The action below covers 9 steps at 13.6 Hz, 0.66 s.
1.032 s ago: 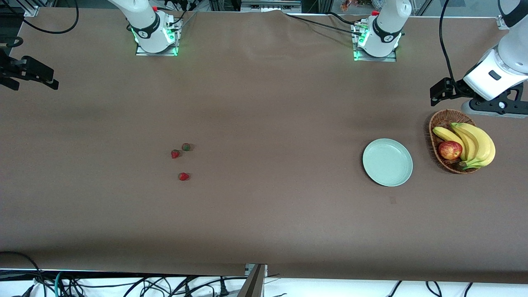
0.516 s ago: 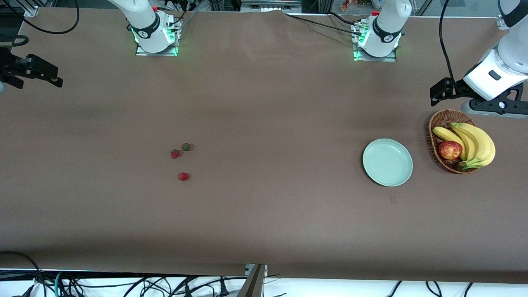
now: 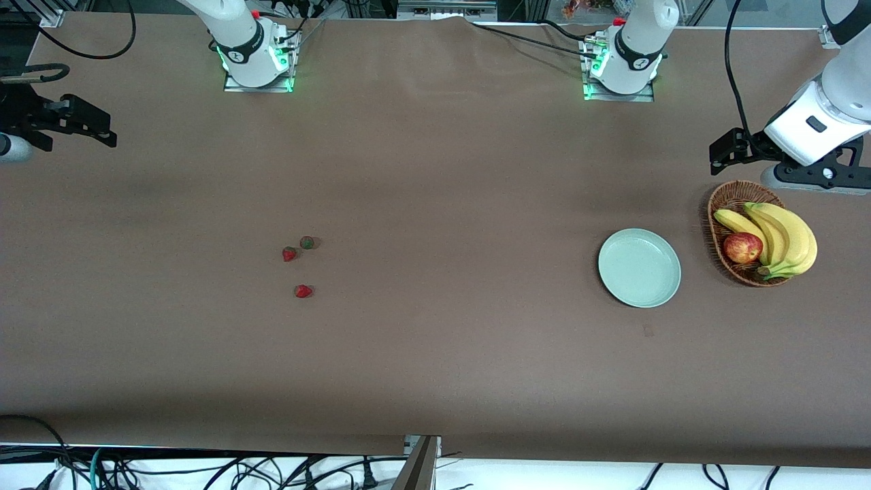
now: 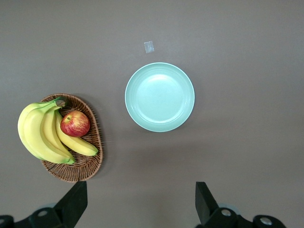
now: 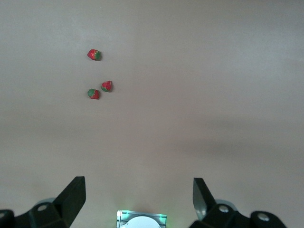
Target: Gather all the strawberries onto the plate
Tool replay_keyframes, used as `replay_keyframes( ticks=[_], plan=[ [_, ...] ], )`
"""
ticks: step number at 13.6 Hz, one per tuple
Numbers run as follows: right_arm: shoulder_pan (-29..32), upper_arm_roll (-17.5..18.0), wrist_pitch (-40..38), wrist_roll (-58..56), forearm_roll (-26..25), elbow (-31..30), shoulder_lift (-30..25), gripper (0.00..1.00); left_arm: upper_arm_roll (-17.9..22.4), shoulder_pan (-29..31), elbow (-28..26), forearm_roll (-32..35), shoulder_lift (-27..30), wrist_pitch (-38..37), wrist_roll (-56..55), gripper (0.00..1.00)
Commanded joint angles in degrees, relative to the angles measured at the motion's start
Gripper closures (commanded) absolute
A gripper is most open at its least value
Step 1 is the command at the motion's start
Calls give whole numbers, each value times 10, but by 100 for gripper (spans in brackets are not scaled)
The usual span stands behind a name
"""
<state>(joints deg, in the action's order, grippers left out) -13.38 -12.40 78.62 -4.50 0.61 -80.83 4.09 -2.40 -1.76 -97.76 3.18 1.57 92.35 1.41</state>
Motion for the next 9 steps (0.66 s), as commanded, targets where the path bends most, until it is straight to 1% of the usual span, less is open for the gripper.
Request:
replay_keyframes(
  ticks=[1, 7, 9],
  plan=[
    [0, 1, 4, -17, -2, -5, 4, 0, 4, -3, 20, -11, -10, -12, 2, 0],
    [-2, 2, 7, -14, 3, -18, 13, 0, 4, -3, 20, -11, -10, -12, 2, 0],
    [-9, 2, 32, -9, 3, -44, 12, 0, 4, -3, 20, -11, -10, -12, 2, 0]
  ],
)
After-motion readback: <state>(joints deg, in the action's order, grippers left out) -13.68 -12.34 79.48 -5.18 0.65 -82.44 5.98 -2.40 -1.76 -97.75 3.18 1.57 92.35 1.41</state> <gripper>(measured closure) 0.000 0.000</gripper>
